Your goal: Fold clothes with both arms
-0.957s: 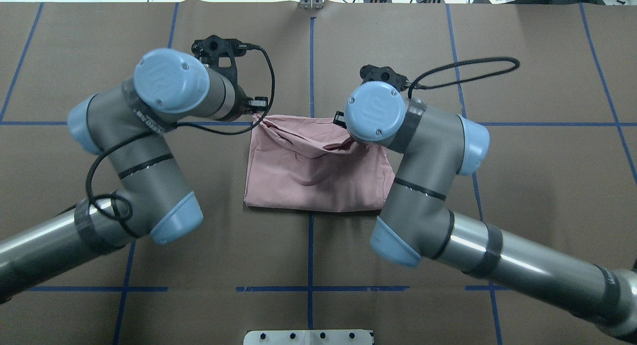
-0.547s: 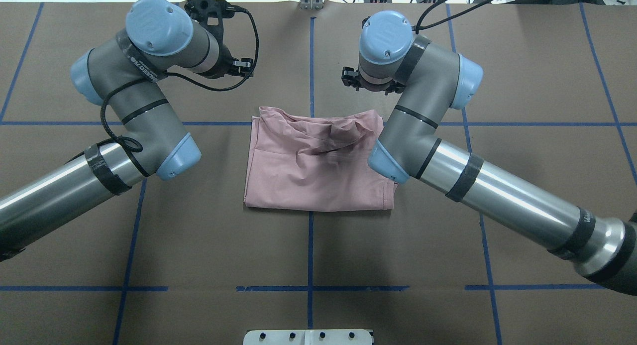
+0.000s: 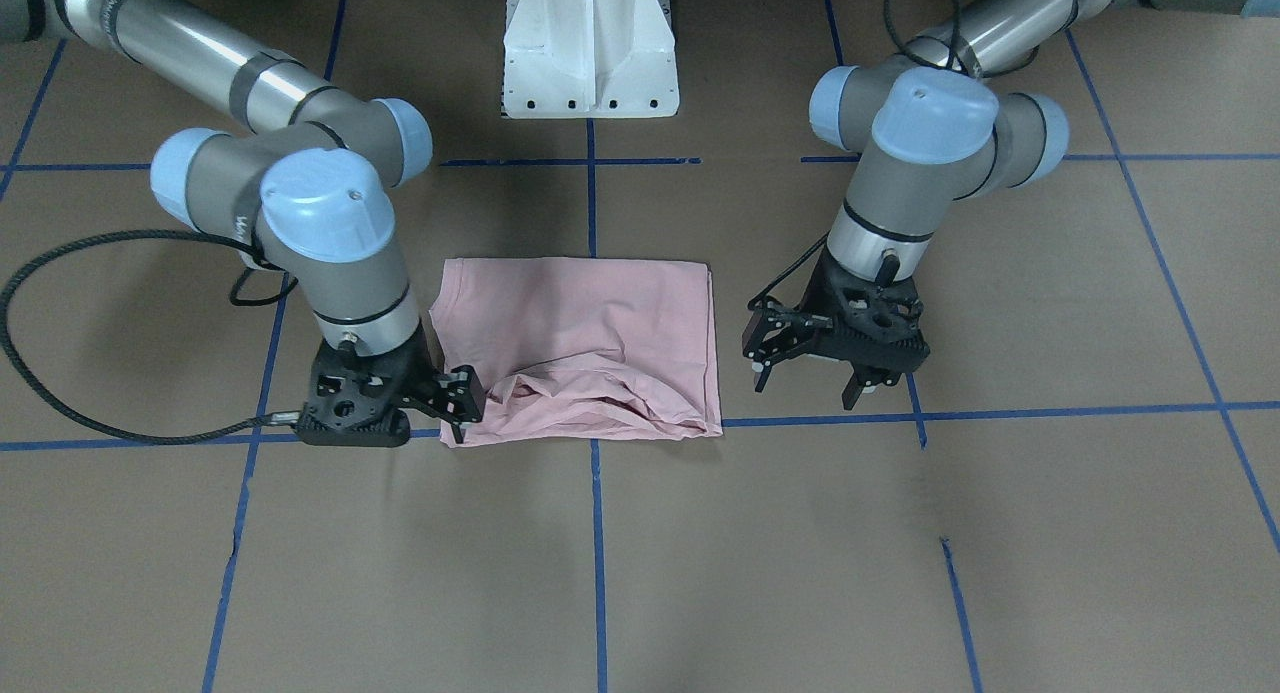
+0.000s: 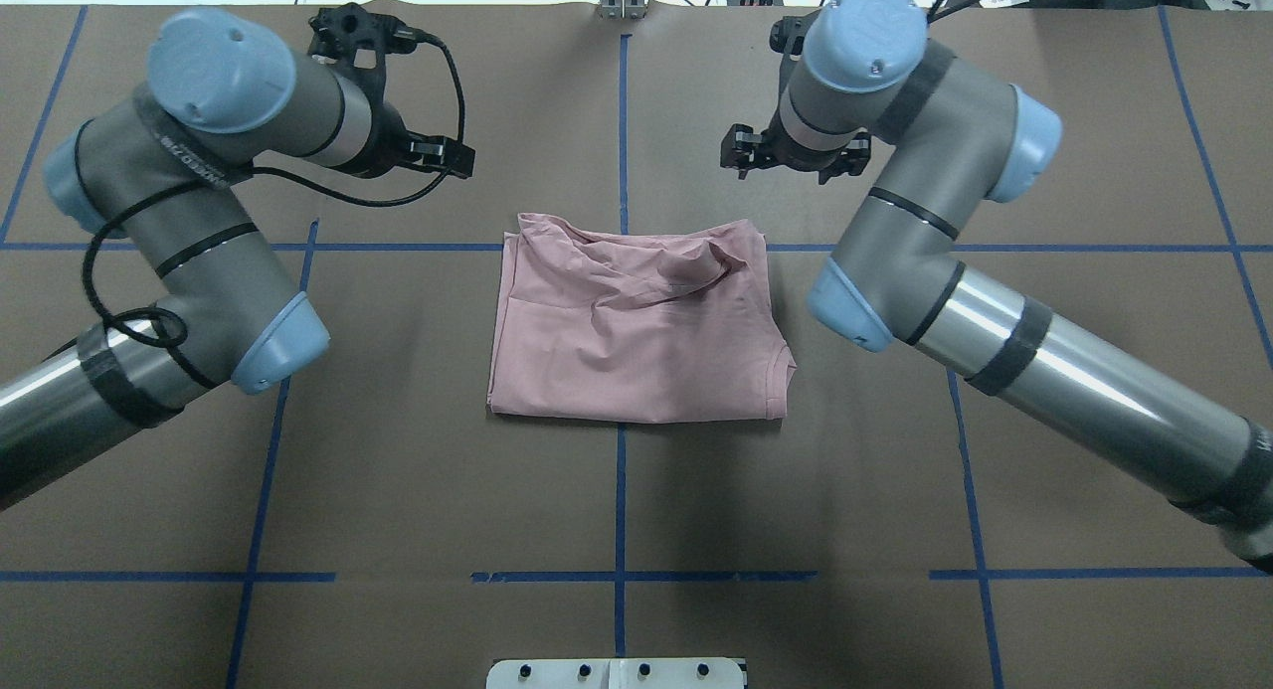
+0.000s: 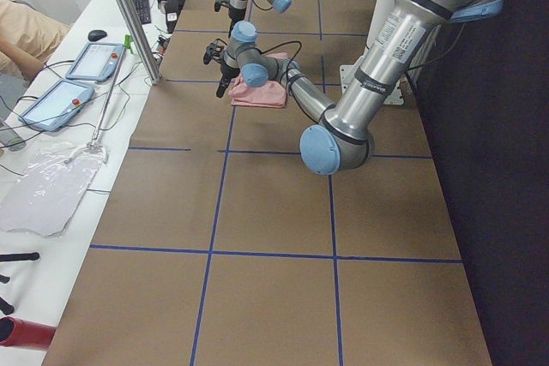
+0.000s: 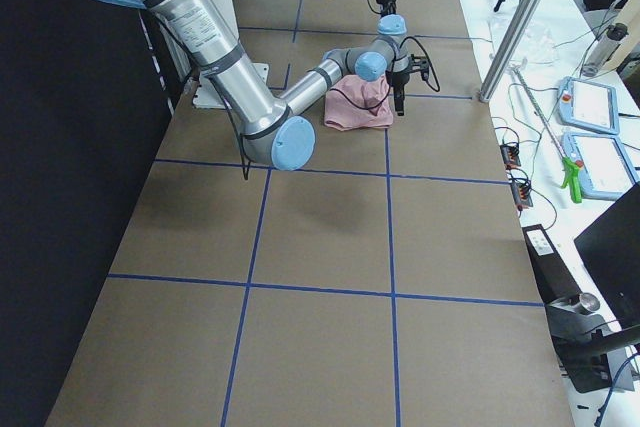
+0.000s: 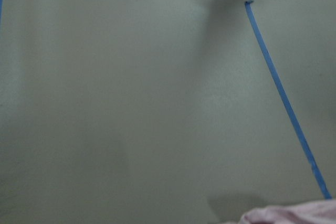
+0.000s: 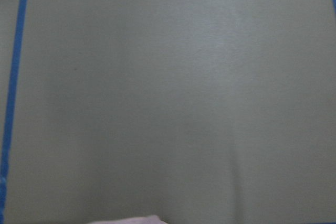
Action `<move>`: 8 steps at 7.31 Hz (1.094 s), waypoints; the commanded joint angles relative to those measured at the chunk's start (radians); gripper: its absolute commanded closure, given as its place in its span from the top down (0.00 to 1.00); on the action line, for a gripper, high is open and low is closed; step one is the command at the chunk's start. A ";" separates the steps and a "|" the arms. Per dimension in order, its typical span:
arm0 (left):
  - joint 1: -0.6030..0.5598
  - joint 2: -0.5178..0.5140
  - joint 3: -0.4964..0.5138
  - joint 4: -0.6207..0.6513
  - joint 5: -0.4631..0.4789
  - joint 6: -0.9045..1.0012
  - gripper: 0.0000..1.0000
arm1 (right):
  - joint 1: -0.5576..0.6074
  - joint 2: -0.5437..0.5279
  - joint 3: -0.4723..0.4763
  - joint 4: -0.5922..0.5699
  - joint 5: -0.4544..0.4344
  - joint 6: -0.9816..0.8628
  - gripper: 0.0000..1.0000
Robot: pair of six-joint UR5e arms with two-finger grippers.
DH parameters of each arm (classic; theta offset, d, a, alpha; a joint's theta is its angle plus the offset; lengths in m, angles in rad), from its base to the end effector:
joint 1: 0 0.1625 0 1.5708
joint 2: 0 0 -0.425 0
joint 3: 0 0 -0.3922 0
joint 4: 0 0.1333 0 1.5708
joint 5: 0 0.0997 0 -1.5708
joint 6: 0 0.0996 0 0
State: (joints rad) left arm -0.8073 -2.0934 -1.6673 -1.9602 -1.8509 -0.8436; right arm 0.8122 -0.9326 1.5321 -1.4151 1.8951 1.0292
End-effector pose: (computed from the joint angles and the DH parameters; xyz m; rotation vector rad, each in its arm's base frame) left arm 0.3839 -0.5540 0.2699 0.5108 0.8980 0.0684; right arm -0.4177 -0.5883 0.2830 0.2282 -0.7769 0.1332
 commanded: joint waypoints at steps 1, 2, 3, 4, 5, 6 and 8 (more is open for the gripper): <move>-0.088 0.160 -0.174 0.081 -0.054 0.239 1.00 | 0.158 -0.240 0.236 -0.094 0.147 -0.309 1.00; -0.180 0.244 -0.201 0.087 -0.120 0.397 1.00 | 0.279 -0.347 0.265 -0.105 0.227 -0.530 1.00; -0.287 0.316 -0.201 0.089 -0.148 0.602 1.00 | 0.412 -0.439 0.258 -0.110 0.310 -0.769 1.00; -0.400 0.384 -0.187 0.090 -0.163 0.805 1.00 | 0.550 -0.518 0.235 -0.119 0.385 -0.970 1.00; -0.508 0.448 -0.154 0.077 -0.251 0.849 1.00 | 0.615 -0.604 0.231 -0.122 0.442 -1.095 1.00; -0.545 0.522 -0.147 0.073 -0.305 0.839 1.00 | 0.636 -0.691 0.230 -0.108 0.432 -1.100 1.00; -0.617 0.539 -0.051 0.070 -0.304 0.845 1.00 | 0.645 -0.726 0.156 -0.108 0.421 -1.103 1.00</move>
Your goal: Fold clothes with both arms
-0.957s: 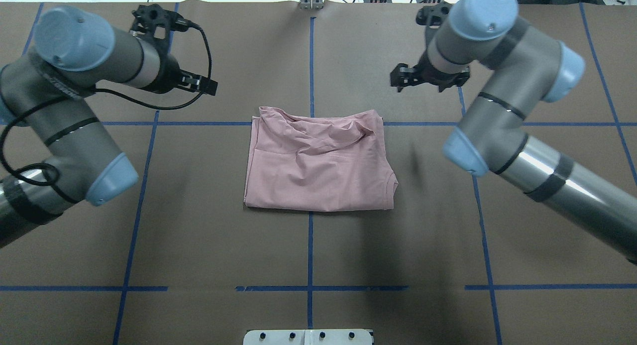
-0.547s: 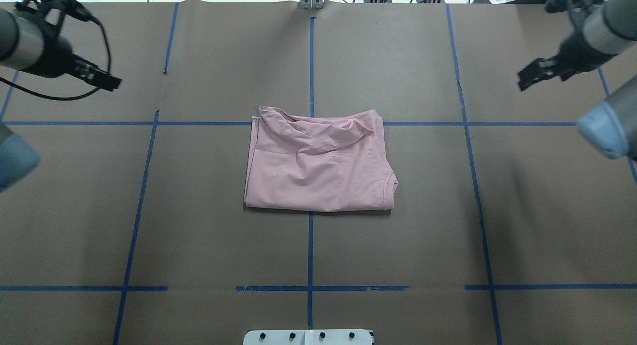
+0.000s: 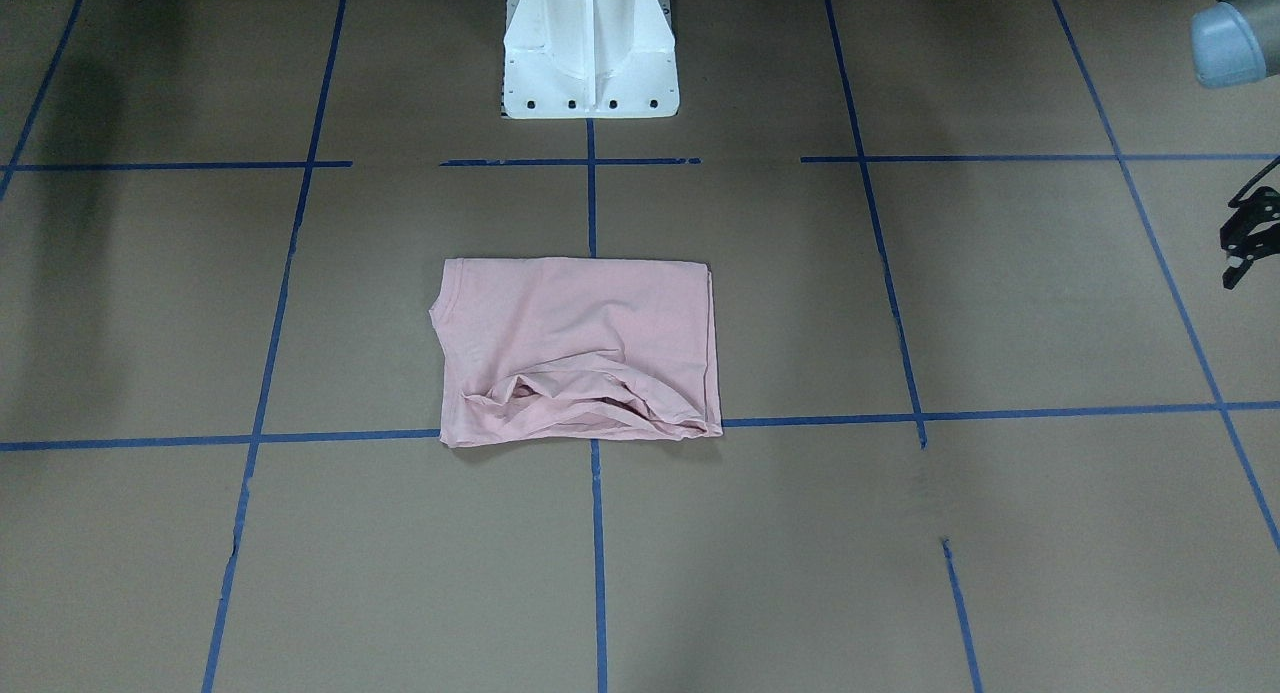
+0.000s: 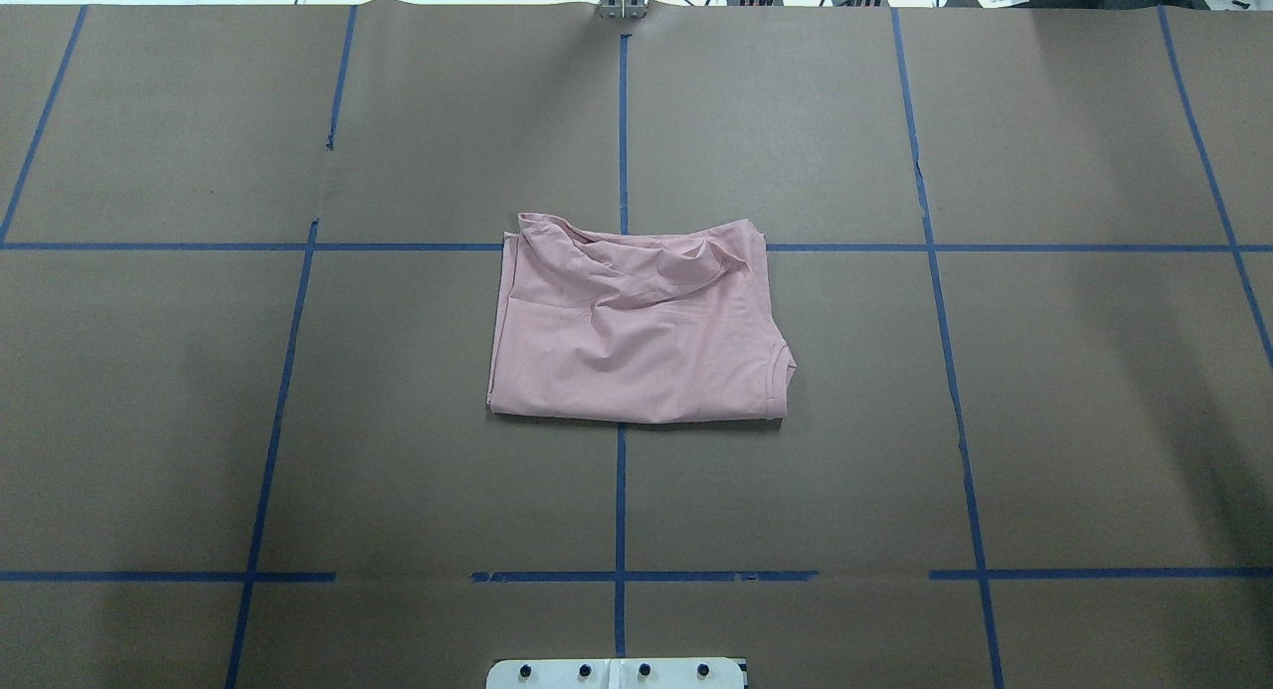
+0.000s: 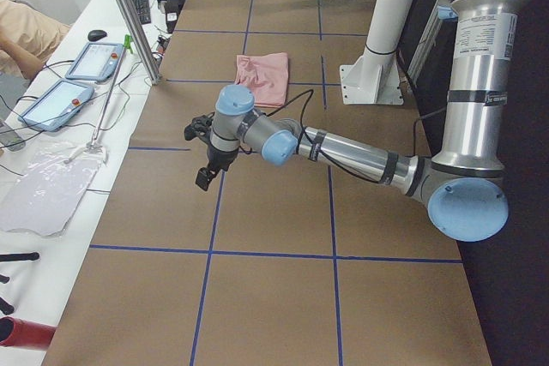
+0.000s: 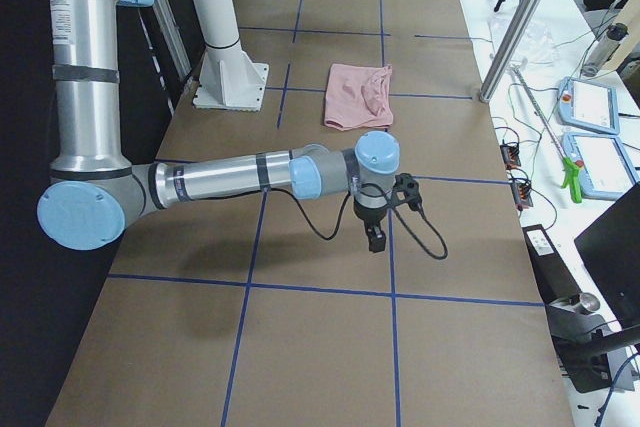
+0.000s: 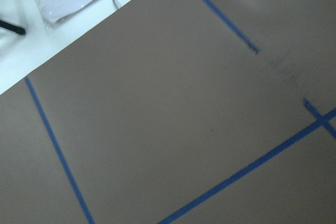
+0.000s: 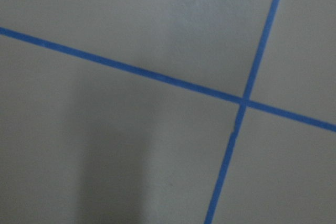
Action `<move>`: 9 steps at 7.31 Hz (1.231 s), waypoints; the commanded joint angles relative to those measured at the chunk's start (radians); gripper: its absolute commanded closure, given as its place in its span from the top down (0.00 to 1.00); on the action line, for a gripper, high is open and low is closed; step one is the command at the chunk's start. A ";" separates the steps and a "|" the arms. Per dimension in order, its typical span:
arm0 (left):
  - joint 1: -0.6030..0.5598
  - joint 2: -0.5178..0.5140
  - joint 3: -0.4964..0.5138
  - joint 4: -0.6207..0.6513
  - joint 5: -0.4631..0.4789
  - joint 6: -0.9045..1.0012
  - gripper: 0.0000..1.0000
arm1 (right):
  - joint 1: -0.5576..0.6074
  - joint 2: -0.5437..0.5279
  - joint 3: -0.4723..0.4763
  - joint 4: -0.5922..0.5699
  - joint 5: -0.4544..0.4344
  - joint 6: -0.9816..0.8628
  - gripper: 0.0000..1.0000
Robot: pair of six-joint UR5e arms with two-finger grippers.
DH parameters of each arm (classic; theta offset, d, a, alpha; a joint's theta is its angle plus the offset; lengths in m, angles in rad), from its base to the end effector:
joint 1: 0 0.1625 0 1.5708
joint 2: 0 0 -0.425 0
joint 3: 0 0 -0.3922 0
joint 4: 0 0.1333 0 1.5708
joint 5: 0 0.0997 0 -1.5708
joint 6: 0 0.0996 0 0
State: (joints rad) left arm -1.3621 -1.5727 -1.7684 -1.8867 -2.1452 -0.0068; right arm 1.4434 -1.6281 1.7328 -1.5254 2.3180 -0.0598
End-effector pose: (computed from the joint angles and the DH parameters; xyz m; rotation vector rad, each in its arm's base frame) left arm 0.0289 -0.5185 0.5334 0.4396 0.6147 0.3402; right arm 0.0047 -0.4797 0.6031 0.1180 -0.7519 -0.2342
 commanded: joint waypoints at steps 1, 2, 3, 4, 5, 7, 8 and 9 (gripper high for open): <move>-0.131 0.022 0.059 0.000 -0.019 0.013 1.00 | 0.038 -0.032 -0.061 0.002 -0.038 -0.015 1.00; -0.161 0.023 0.076 0.024 -0.045 0.014 1.00 | 0.078 -0.050 -0.091 0.002 -0.034 -0.009 1.00; -0.181 0.028 0.101 0.093 -0.068 0.033 1.00 | 0.136 -0.049 -0.081 -0.013 0.010 -0.009 1.00; -0.202 0.031 0.106 0.160 -0.071 0.150 1.00 | 0.143 -0.049 -0.075 -0.028 0.006 -0.009 1.00; -0.230 0.033 0.101 0.232 -0.091 0.230 1.00 | 0.155 -0.044 -0.056 -0.062 0.004 -0.009 1.00; -0.233 0.033 0.109 0.233 -0.139 0.226 1.00 | 0.153 -0.052 -0.006 -0.127 -0.029 -0.008 1.00; -0.229 0.028 0.110 0.236 -0.140 0.225 1.00 | 0.153 -0.053 -0.004 -0.127 -0.032 -0.008 1.00; -0.226 0.014 0.122 0.236 -0.140 0.222 1.00 | 0.153 -0.056 -0.006 -0.122 -0.032 -0.008 1.00</move>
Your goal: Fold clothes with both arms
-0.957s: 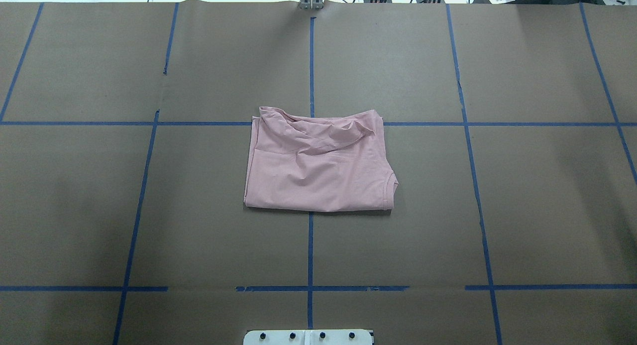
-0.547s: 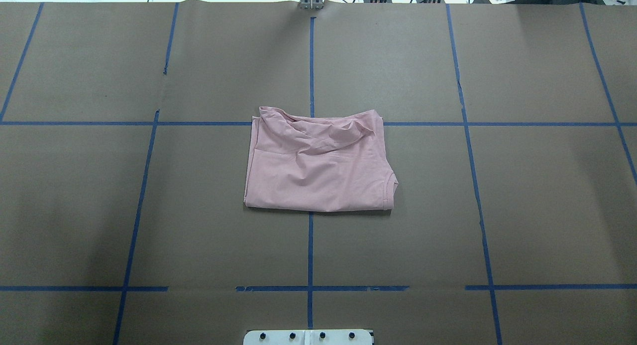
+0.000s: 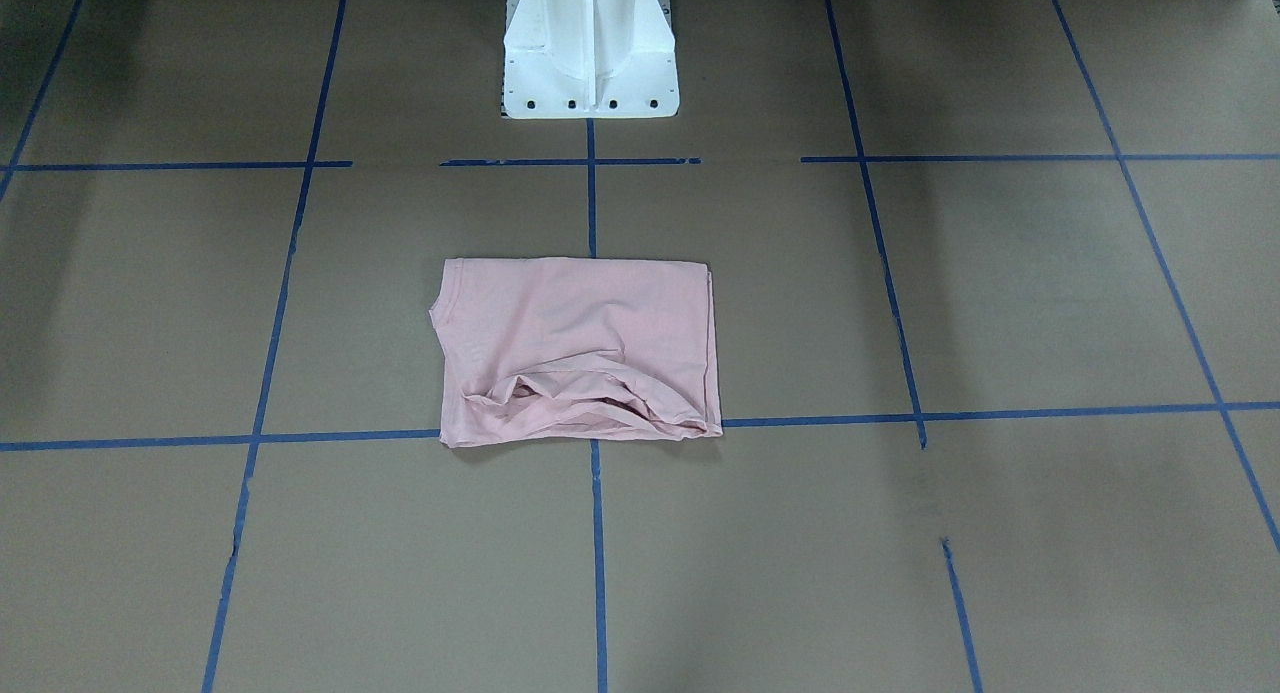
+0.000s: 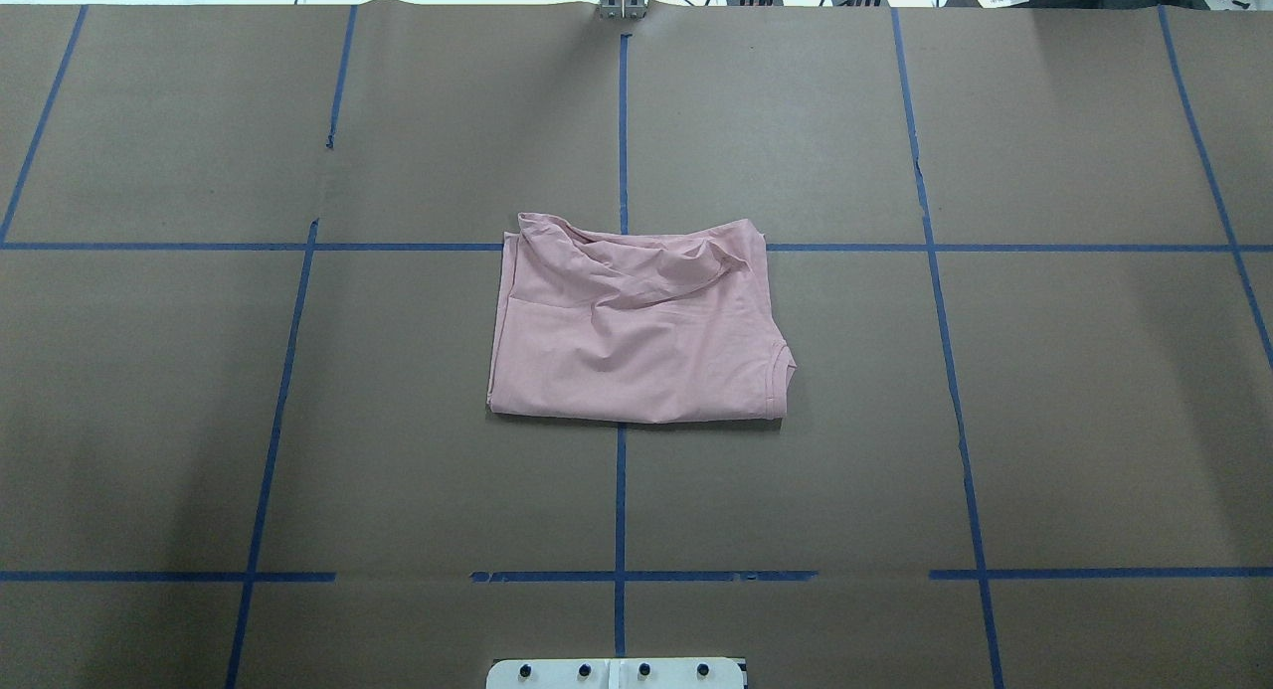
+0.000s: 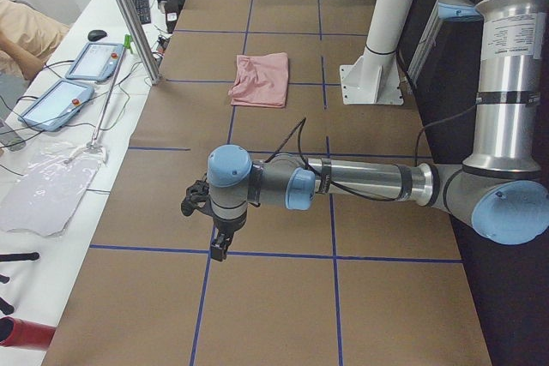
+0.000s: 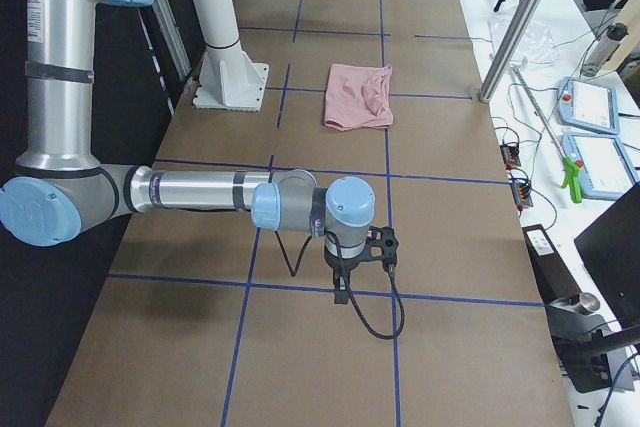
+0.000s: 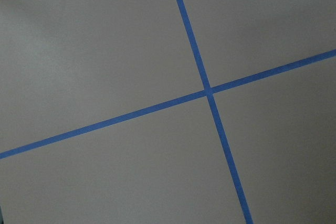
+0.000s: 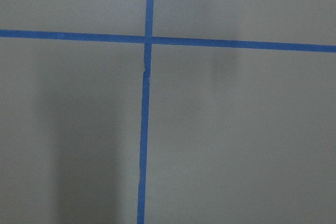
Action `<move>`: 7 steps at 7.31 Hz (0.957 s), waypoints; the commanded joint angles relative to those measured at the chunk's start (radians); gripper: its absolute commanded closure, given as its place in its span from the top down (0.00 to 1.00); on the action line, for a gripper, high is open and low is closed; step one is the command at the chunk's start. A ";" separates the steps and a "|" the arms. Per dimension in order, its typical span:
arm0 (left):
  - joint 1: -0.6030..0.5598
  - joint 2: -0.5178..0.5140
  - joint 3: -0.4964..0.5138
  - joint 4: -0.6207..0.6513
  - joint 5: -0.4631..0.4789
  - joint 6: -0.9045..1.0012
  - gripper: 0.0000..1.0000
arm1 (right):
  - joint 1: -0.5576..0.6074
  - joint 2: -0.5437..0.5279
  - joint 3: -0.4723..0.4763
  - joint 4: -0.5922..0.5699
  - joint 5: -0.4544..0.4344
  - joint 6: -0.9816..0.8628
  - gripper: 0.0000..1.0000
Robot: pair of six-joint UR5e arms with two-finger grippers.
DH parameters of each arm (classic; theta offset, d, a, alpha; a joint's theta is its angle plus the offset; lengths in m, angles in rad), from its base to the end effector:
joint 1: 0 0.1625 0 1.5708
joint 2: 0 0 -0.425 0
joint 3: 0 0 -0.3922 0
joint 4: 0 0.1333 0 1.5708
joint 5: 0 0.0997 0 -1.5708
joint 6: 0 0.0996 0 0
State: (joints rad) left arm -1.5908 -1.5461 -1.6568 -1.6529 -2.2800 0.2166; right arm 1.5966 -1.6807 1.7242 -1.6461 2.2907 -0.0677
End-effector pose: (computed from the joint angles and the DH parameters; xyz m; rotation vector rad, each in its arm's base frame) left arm -0.0782 -0.4890 0.6239 0.2205 0.6885 0.2388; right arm 0.0790 -0.4406 0.6459 0.0033 -0.7205 -0.0286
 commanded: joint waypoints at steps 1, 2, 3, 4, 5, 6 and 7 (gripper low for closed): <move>0.003 -0.012 0.006 0.002 -0.007 -0.002 1.00 | 0.000 -0.004 0.001 0.000 -0.005 0.000 1.00; 0.003 -0.012 0.008 0.002 -0.007 0.000 1.00 | -0.001 -0.004 -0.003 0.002 -0.005 0.000 1.00; 0.003 -0.012 0.012 0.002 -0.021 0.000 1.00 | -0.001 -0.004 -0.003 0.002 -0.005 0.000 1.00; 0.003 0.000 0.014 -0.004 -0.079 0.000 1.00 | -0.001 -0.005 -0.003 0.002 -0.004 0.000 1.00; 0.003 -0.003 0.011 -0.010 -0.085 0.000 1.00 | -0.001 -0.007 -0.003 0.002 -0.002 0.000 1.00; 0.005 -0.011 0.006 -0.010 -0.078 0.001 1.00 | -0.003 -0.007 -0.005 0.002 -0.002 0.000 1.00; 0.005 0.000 0.005 -0.016 -0.079 0.004 1.00 | -0.003 -0.007 -0.005 0.003 0.000 0.000 1.00</move>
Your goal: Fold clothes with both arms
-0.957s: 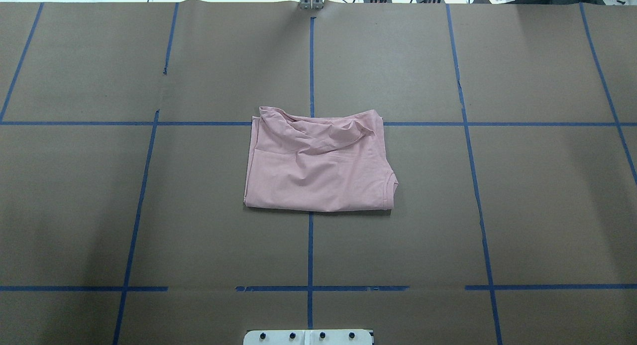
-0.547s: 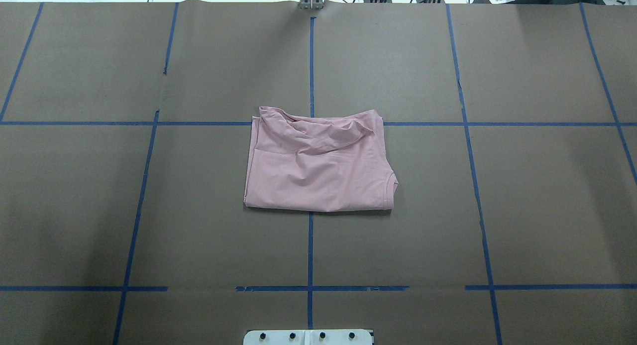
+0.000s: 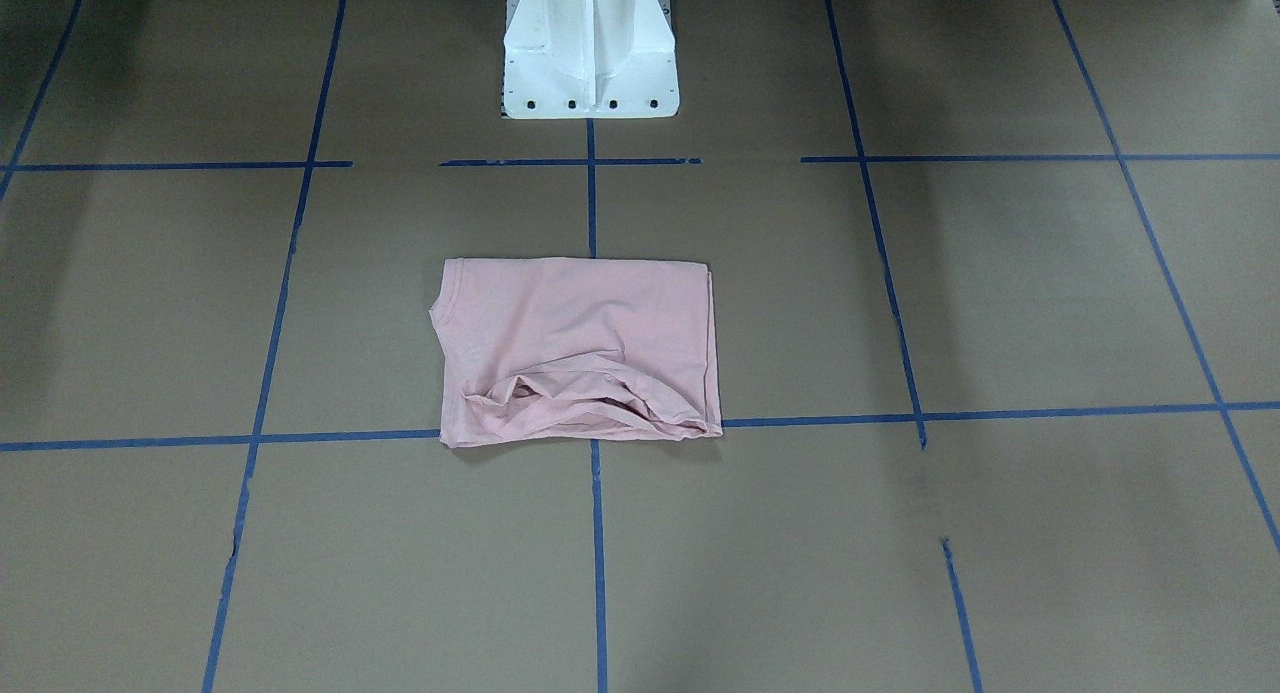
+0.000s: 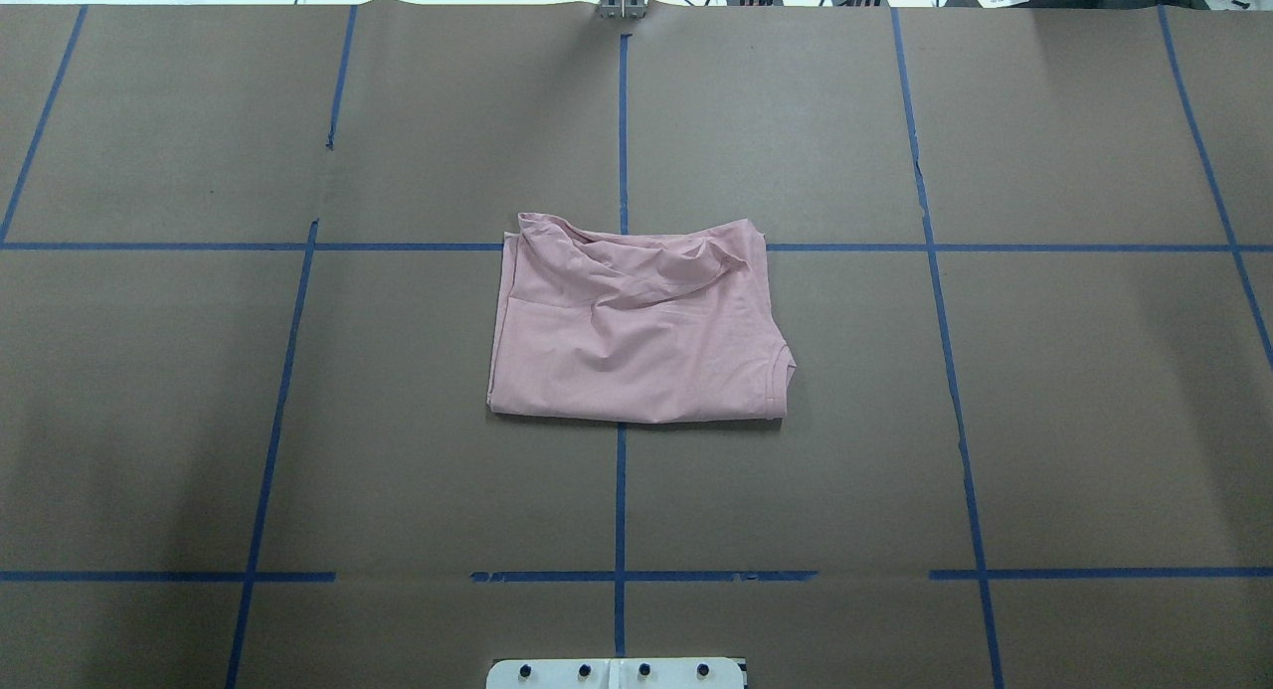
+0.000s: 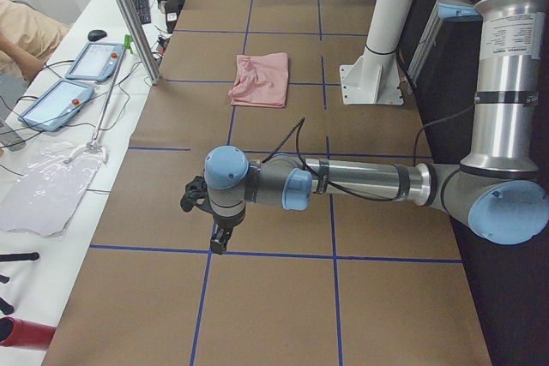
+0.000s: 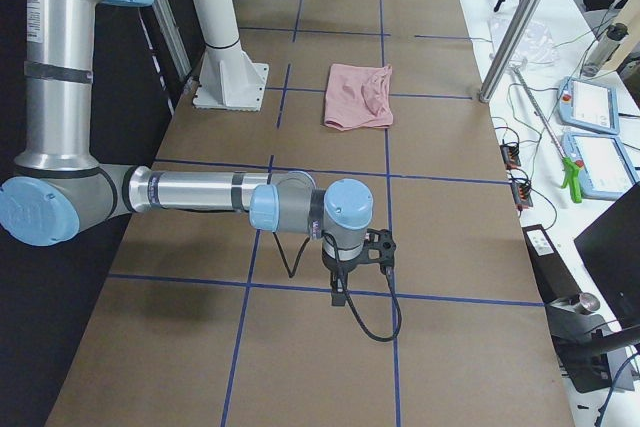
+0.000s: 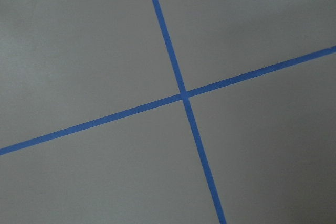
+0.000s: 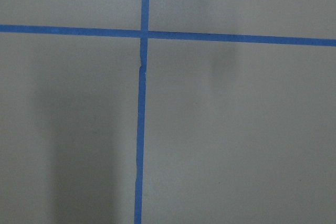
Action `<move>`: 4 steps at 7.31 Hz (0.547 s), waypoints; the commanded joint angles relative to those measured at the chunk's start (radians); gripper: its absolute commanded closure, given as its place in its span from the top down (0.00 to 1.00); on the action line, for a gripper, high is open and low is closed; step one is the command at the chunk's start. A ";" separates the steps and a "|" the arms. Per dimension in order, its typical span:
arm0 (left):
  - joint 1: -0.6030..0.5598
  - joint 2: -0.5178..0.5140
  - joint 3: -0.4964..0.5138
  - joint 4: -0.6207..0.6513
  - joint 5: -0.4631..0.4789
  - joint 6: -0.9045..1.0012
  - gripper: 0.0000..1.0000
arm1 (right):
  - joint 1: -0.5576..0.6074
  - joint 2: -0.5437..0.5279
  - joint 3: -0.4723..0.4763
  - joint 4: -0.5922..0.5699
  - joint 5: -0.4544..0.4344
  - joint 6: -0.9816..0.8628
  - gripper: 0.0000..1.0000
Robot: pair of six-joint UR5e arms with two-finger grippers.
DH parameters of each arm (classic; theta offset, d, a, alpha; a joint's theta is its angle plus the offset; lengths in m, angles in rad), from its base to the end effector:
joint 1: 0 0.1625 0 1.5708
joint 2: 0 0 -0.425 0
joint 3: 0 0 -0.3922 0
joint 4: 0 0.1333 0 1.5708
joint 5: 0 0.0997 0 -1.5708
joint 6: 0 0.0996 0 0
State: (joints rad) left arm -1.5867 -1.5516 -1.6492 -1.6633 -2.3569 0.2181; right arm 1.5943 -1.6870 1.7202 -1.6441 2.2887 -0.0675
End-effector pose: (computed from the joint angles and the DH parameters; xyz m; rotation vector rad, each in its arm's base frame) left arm -0.0706 -0.4915 0.6187 0.2350 0.7644 0.2510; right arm 0.0781 -0.4376 0.6506 -0.0057 -0.7188 -0.0277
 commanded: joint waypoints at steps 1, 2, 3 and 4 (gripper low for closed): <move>0.001 0.007 -0.004 -0.006 -0.001 0.003 1.00 | -0.001 0.000 -0.001 0.001 0.003 0.000 1.00; 0.001 0.005 -0.006 -0.024 -0.002 0.007 1.00 | -0.001 0.000 -0.001 0.001 0.005 -0.002 1.00; 0.001 0.007 -0.009 -0.047 -0.001 0.007 1.00 | -0.001 0.000 -0.001 0.001 0.005 -0.002 1.00; 0.001 0.007 -0.005 -0.049 0.001 0.006 1.00 | -0.001 0.000 -0.001 0.001 0.005 -0.003 1.00</move>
State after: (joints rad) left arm -1.5862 -1.5453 -1.6557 -1.7009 -2.3577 0.2244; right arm 1.5939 -1.6874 1.7196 -1.6429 2.2930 -0.0692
